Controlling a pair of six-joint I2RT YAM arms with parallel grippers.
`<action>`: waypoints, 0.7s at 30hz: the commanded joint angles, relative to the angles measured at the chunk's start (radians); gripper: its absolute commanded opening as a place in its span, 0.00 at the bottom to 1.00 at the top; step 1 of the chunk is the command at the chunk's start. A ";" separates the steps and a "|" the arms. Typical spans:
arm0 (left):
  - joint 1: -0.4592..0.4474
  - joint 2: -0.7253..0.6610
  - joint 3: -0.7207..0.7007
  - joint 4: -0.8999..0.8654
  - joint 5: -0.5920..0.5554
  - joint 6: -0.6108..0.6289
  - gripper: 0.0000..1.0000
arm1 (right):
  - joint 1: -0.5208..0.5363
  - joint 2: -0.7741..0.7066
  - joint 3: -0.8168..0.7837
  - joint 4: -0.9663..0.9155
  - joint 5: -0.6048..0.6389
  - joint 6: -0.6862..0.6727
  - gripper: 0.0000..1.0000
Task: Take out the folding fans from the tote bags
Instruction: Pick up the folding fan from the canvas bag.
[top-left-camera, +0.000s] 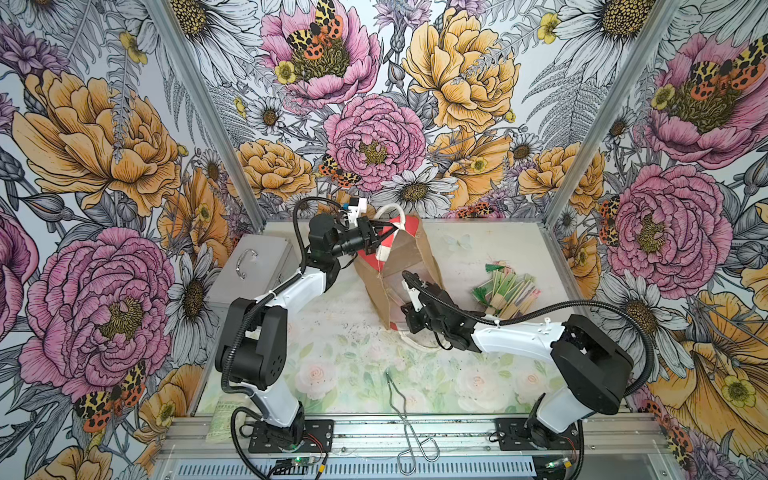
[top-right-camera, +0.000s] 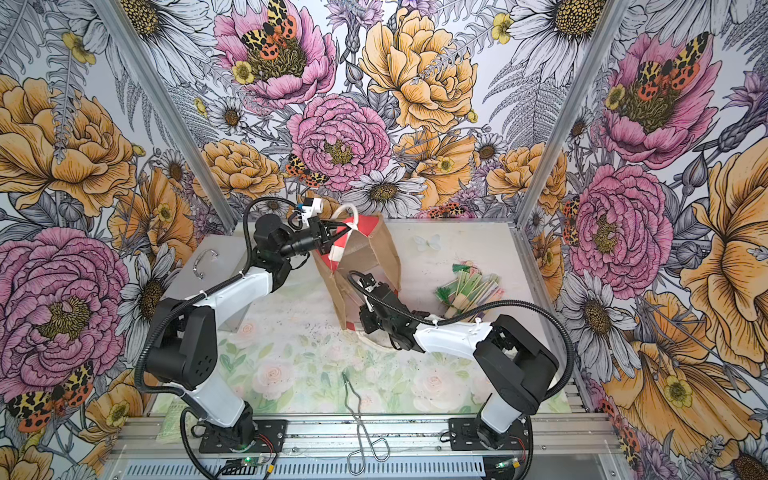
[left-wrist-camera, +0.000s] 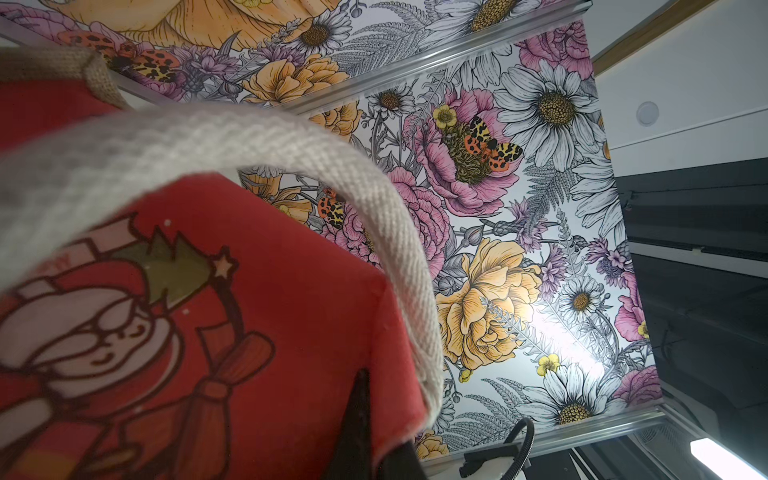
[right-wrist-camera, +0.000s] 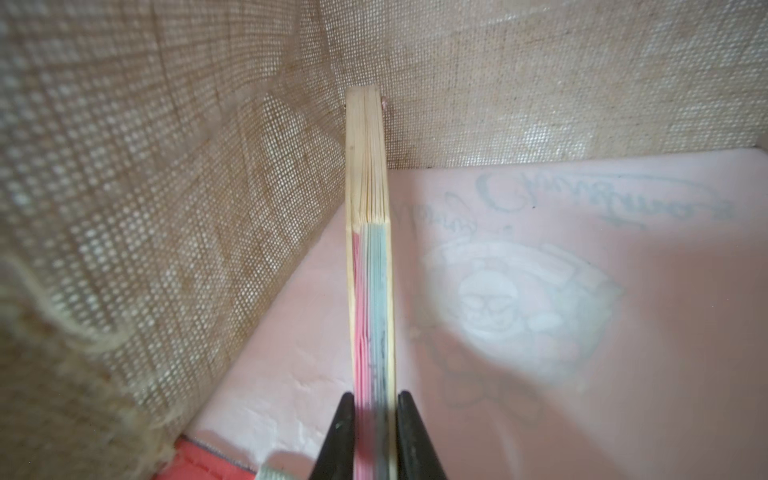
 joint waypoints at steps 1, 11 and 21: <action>0.008 -0.039 -0.005 0.051 0.005 0.001 0.00 | -0.011 -0.028 -0.009 0.036 0.003 0.006 0.07; 0.038 -0.037 -0.045 0.089 -0.042 -0.022 0.00 | -0.017 -0.166 -0.033 -0.051 -0.039 0.043 0.03; 0.105 -0.005 -0.093 0.225 -0.139 -0.111 0.00 | -0.003 -0.459 -0.142 -0.299 -0.183 0.160 0.00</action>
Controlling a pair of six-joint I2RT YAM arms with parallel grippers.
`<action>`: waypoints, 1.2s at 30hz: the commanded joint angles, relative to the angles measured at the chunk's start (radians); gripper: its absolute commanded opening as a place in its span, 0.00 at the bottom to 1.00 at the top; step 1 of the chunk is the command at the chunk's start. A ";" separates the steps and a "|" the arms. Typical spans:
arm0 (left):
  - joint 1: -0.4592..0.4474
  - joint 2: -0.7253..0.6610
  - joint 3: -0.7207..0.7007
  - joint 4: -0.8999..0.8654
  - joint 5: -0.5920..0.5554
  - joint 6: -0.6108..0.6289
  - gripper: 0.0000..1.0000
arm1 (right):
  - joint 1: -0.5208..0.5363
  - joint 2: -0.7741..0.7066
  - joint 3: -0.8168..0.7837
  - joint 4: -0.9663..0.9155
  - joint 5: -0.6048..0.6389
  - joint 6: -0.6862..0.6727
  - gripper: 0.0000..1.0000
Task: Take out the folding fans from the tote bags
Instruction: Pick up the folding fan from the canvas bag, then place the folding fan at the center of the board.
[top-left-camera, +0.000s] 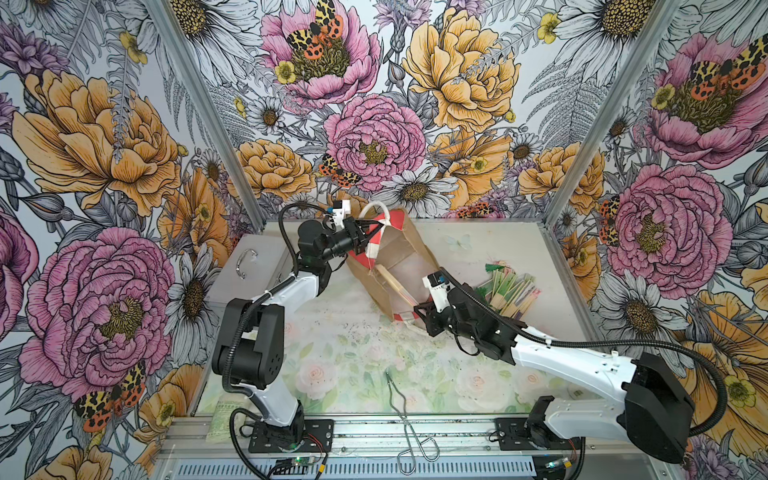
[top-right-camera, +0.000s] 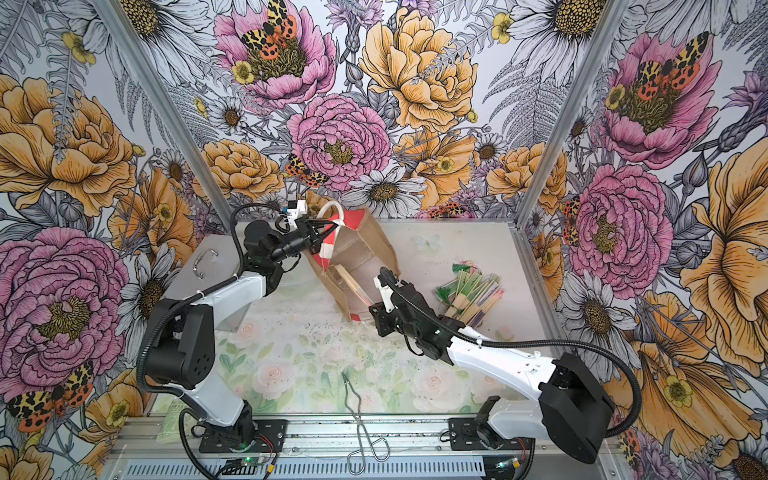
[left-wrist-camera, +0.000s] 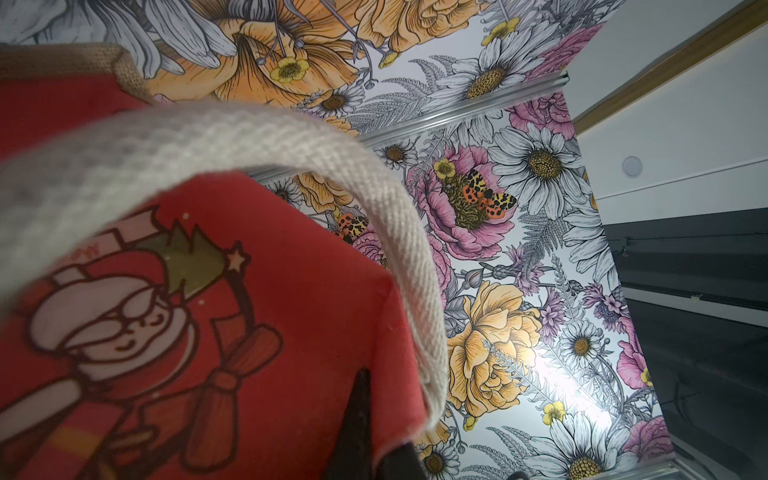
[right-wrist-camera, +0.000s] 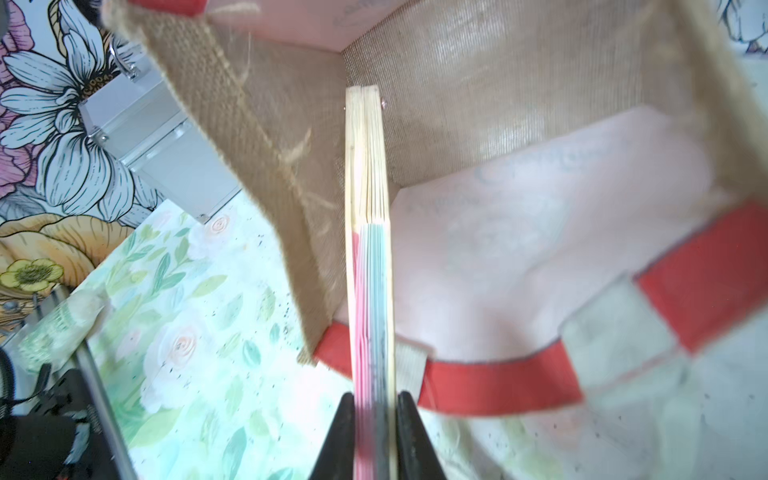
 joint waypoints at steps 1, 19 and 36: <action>0.024 0.006 -0.006 0.109 -0.062 -0.050 0.00 | 0.011 -0.116 -0.047 -0.124 -0.067 0.075 0.00; 0.033 0.044 0.008 0.216 -0.049 -0.118 0.00 | -0.012 -0.899 -0.003 -0.558 0.355 0.223 0.00; -0.003 0.055 0.048 0.216 0.000 -0.125 0.00 | -0.299 -0.601 0.013 -0.621 0.761 0.419 0.00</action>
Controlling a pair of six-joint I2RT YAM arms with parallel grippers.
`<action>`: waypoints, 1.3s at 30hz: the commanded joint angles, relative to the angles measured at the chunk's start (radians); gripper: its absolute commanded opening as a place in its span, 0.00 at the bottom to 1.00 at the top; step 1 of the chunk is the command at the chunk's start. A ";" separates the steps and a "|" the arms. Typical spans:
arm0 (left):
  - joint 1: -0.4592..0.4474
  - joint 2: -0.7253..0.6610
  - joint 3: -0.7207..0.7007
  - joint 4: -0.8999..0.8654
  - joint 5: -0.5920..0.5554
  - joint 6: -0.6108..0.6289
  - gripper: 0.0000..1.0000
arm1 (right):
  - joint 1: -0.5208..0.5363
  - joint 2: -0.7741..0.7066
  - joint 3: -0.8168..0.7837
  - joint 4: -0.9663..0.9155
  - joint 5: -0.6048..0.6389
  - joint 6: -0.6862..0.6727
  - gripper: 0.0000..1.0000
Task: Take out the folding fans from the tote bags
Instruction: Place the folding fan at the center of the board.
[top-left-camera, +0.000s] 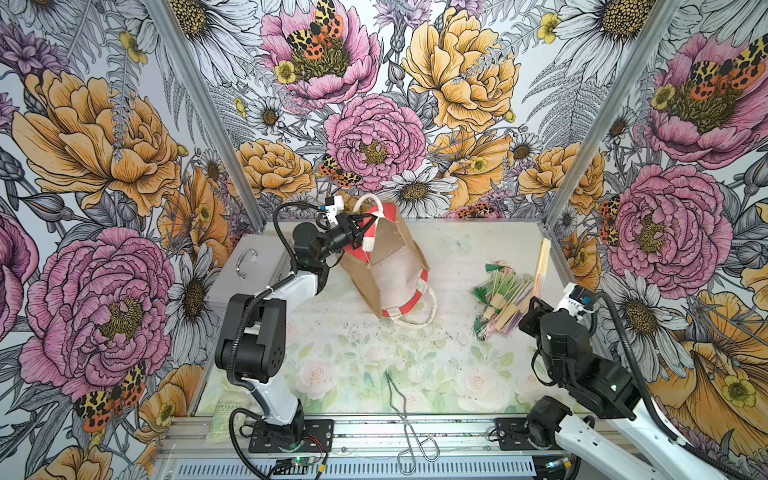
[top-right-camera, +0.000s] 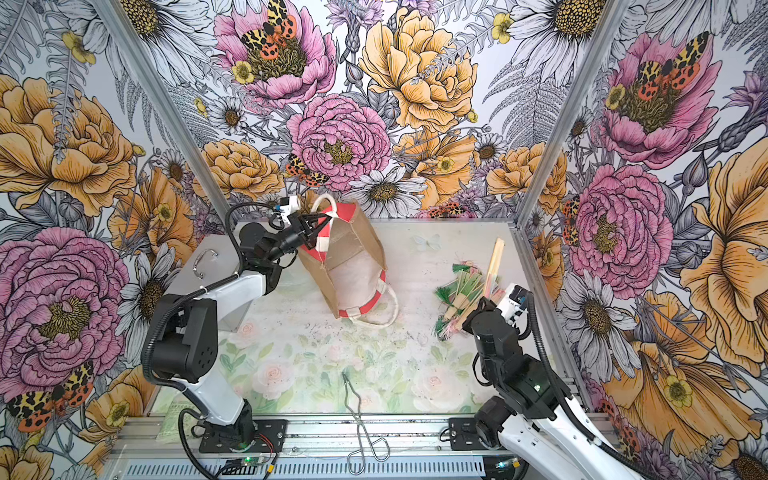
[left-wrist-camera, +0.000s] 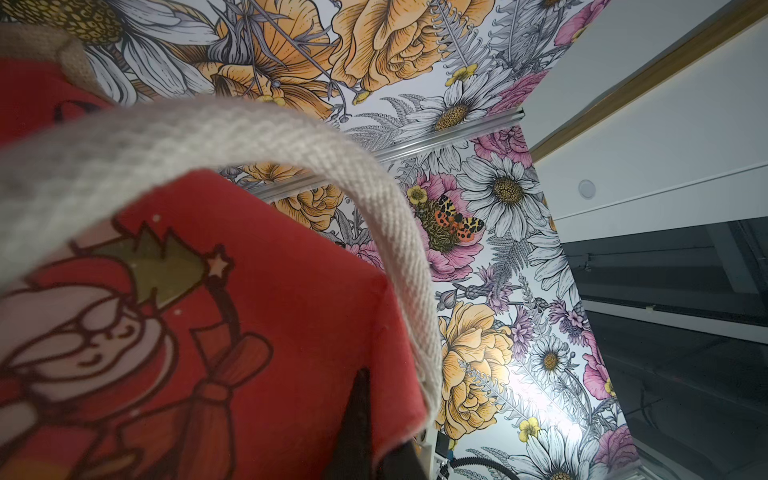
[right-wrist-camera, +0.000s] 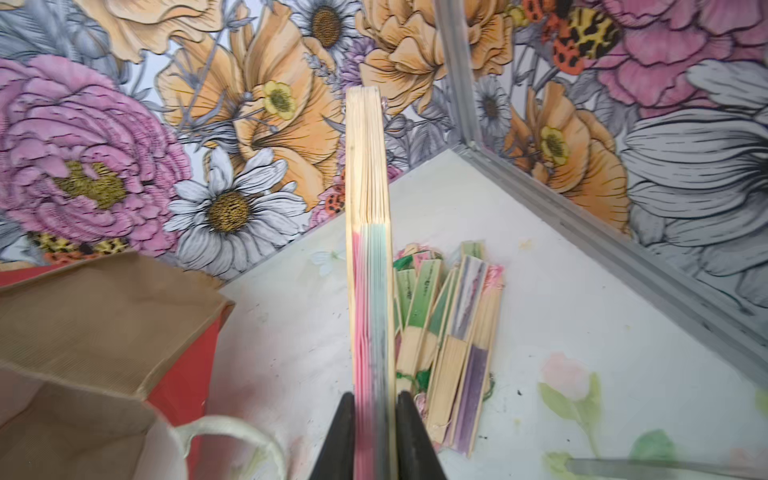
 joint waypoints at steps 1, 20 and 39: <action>-0.012 0.011 0.034 0.054 0.020 -0.011 0.00 | -0.102 0.088 0.019 0.025 -0.061 -0.026 0.00; -0.020 0.029 0.043 0.081 0.028 -0.031 0.00 | -0.325 0.752 -0.009 0.407 -0.427 -0.068 0.00; -0.028 -0.088 0.065 -0.480 -0.009 0.364 0.00 | -0.402 0.674 0.048 0.300 -0.781 -0.241 0.74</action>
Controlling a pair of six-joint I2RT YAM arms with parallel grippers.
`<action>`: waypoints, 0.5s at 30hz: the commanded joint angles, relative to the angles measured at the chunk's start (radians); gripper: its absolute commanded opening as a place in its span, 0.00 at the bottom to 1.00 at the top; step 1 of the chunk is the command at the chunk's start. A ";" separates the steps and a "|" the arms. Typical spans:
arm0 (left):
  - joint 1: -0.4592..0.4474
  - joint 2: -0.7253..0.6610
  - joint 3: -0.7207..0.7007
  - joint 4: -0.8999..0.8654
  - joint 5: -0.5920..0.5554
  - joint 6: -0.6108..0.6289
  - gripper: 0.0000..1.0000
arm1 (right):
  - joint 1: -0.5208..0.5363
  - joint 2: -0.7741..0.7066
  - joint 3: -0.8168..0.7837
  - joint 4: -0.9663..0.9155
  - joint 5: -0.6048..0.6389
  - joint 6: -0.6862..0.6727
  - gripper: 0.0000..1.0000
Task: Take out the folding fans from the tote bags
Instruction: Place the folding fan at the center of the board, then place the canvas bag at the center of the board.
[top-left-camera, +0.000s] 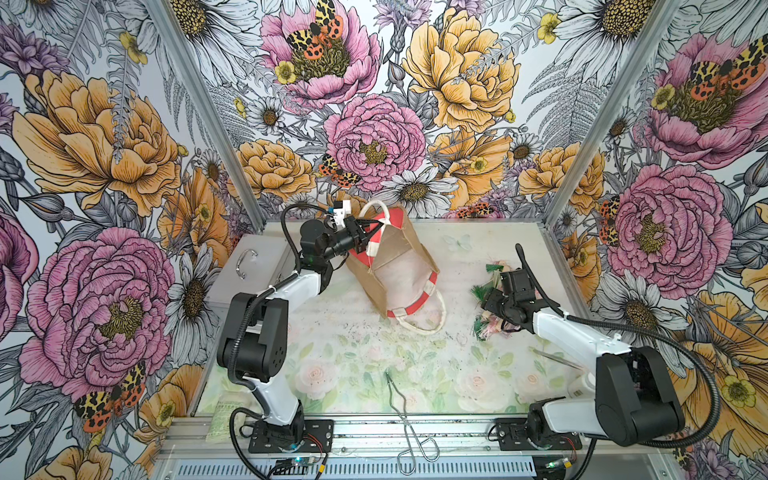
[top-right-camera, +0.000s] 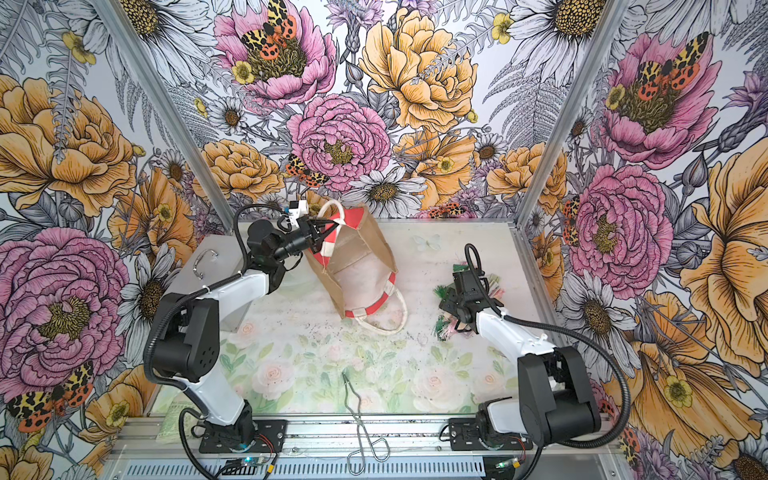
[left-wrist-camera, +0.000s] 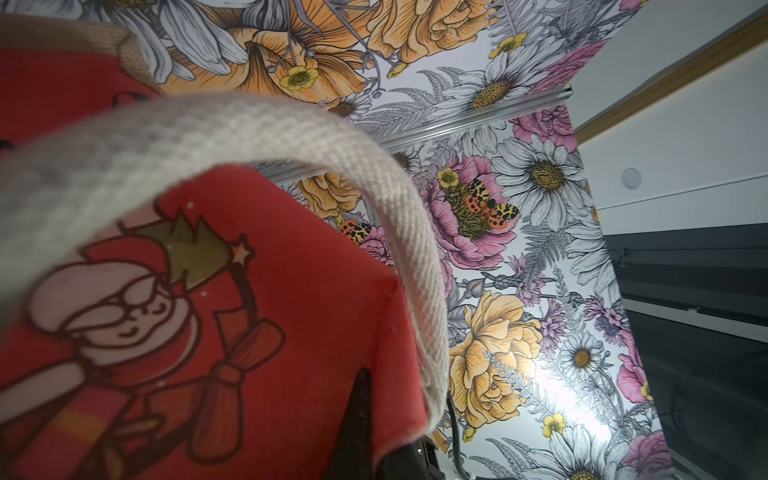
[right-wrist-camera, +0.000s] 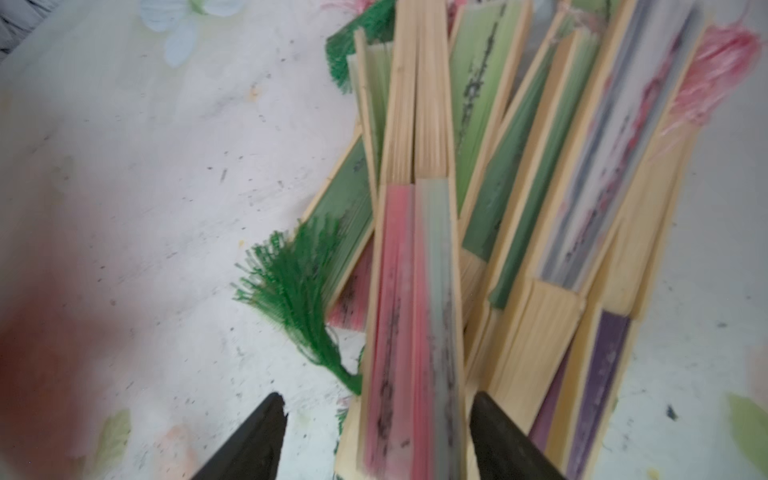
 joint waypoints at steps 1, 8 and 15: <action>-0.009 -0.085 0.059 -0.338 -0.046 0.265 0.00 | -0.001 -0.101 0.061 -0.067 -0.135 -0.099 0.75; -0.013 -0.098 0.085 -0.455 -0.089 0.334 0.00 | 0.017 -0.195 0.079 -0.074 -0.504 -0.191 0.78; -0.014 -0.038 0.045 -0.082 -0.013 0.042 0.00 | 0.164 -0.192 -0.027 0.259 -0.518 -0.130 0.81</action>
